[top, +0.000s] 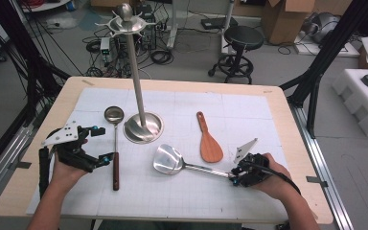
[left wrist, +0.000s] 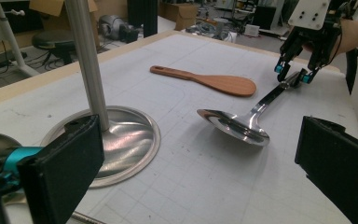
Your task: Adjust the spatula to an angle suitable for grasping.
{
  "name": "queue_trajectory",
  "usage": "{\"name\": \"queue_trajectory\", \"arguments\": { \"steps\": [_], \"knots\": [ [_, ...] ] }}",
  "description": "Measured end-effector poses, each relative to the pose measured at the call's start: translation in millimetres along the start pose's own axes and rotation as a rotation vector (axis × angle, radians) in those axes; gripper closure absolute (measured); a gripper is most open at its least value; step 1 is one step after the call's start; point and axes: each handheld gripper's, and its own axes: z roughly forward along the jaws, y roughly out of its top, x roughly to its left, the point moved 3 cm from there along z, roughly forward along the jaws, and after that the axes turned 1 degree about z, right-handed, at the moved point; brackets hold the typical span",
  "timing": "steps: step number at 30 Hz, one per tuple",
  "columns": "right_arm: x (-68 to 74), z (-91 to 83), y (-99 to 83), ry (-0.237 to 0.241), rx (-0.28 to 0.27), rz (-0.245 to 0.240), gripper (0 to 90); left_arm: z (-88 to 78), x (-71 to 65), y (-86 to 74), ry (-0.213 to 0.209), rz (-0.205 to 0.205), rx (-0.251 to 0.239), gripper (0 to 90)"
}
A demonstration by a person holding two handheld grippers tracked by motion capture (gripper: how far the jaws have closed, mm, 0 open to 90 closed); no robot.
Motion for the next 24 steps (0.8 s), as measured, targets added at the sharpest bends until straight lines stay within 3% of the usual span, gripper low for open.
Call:
{"name": "queue_trajectory", "arguments": {
  "steps": [3,7,8,9,18,24],
  "knots": [
    [0.1,3.9,1.2,-0.002,0.017,-0.008,65.1,0.6,-0.2,-0.2,-0.011,0.002,0.0,1.6],
    [2.4,4.1,5.8,-0.01,0.044,-0.06,67.8,0.8,-0.4,-0.1,-0.013,0.001,-0.003,1.7],
    [2.4,4.1,5.8,-0.01,0.044,-0.06,67.8,0.9,-0.3,-0.1,-0.01,0.0,-0.004,1.7],
    [2.8,4.9,8.1,0.023,0.038,-0.06,68.5,0.7,0.2,-0.2,-0.01,0.001,-0.004,1.7],
    [9.6,12.2,25.6,0.025,0.022,-0.103,68.6,1.2,0.6,-0.3,-0.011,0.002,-0.004,1.7],
    [16.1,24.9,48.8,0.058,0.006,-0.14,68.6,1.1,0.2,0.0,-0.01,0.003,-0.004,1.7]
  ]
}}
